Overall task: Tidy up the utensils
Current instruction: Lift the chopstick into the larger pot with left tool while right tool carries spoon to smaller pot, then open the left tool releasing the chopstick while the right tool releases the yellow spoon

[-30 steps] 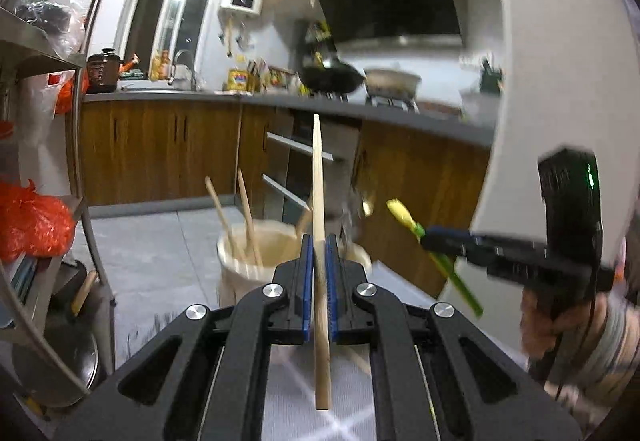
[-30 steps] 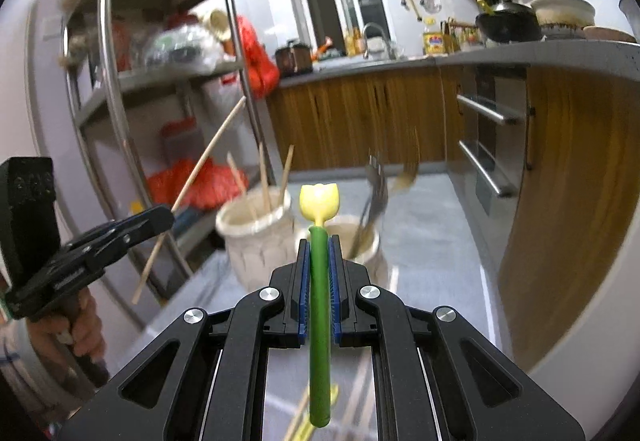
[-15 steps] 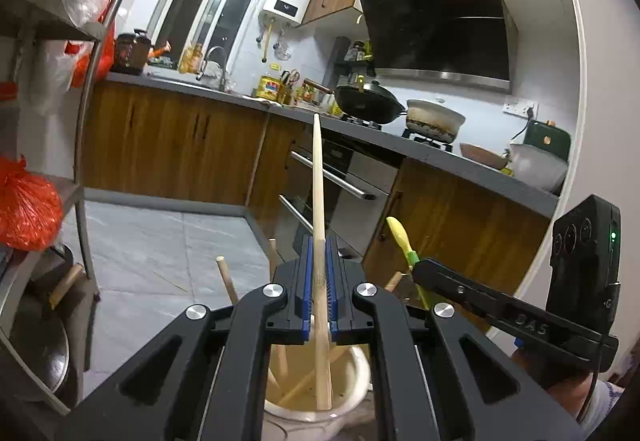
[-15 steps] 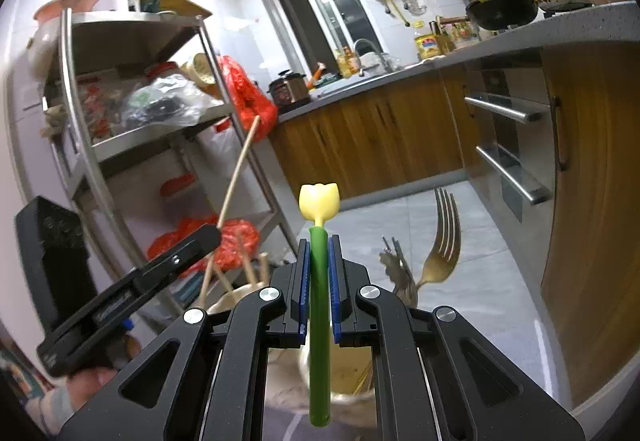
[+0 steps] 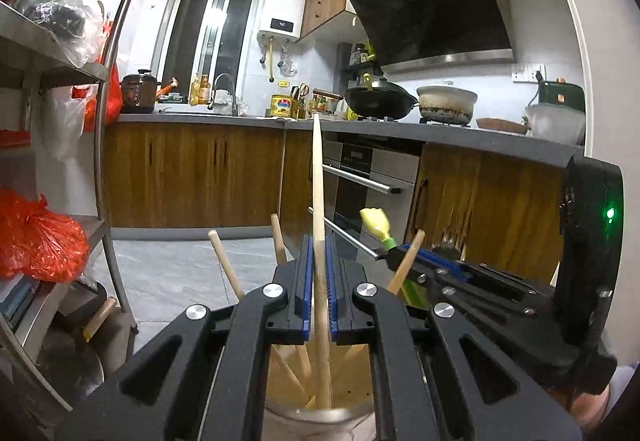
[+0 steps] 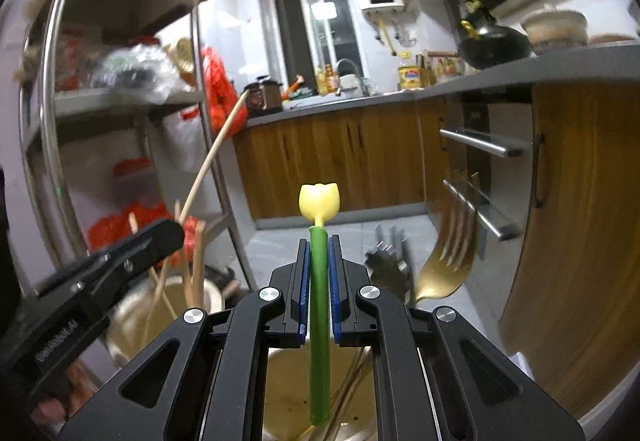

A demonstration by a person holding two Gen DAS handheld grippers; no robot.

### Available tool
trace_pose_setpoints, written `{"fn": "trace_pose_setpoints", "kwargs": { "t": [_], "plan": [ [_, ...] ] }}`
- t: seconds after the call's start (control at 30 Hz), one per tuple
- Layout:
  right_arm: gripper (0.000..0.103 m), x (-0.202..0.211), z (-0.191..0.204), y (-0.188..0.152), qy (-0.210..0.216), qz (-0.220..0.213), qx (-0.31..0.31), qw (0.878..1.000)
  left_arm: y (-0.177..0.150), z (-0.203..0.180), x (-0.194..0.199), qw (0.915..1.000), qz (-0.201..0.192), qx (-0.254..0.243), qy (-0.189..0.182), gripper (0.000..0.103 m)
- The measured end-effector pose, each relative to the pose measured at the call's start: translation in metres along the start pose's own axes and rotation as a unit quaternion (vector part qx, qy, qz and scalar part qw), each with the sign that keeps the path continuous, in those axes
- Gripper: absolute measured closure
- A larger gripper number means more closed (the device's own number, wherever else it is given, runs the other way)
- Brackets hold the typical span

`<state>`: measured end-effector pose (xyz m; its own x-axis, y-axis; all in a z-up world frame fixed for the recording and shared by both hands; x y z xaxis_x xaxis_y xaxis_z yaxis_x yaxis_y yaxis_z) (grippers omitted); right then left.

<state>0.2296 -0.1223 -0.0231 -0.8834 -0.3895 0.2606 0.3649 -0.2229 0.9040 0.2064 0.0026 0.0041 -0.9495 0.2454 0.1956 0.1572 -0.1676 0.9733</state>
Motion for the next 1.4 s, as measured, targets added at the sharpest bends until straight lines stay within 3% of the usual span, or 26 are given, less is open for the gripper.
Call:
{"fn": "trace_pose_setpoints", "kwargs": {
  "t": [0.13, 0.47, 0.8, 1.0, 1.4],
  "plan": [
    [0.093, 0.007, -0.001, -0.008, -0.002, 0.007, 0.013, 1.0, -0.008, -0.005, 0.009, 0.9997, 0.002, -0.025, 0.002, 0.097],
    [0.093, 0.027, -0.005, -0.021, 0.014, 0.048, 0.004, 0.999, -0.025, -0.005, 0.039, 0.999, 0.031, -0.031, 0.004, 0.097],
    [0.093, 0.021, -0.004, -0.026, 0.025, 0.088, -0.01, 0.996, -0.028, -0.016, 0.034, 0.9978, 0.051, -0.038, -0.018, 0.097],
    [0.091, 0.029, -0.004, -0.022, 0.034, 0.082, -0.013, 0.996, -0.026, -0.015, 0.038, 0.9977, 0.051, -0.038, -0.021, 0.09],
    [0.091, 0.069, -0.022, -0.02, 0.024, 0.07, -0.039, 0.996, -0.029, -0.008, 0.069, 0.9968, 0.066, -0.043, -0.004, 0.089]
  ]
}}
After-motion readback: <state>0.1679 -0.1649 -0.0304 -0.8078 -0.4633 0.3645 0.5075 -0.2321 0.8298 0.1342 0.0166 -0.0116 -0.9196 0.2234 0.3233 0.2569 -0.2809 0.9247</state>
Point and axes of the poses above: each gripper's, at about its wrist camera, not at the fingertips, and x roughly against the way its jaws point, z to its left, y to its top, the point moved 4 cm from there along -x, roughly the way its jaws point, and after that the axes turned 12 degrees about -x, right-handed, at the moved point
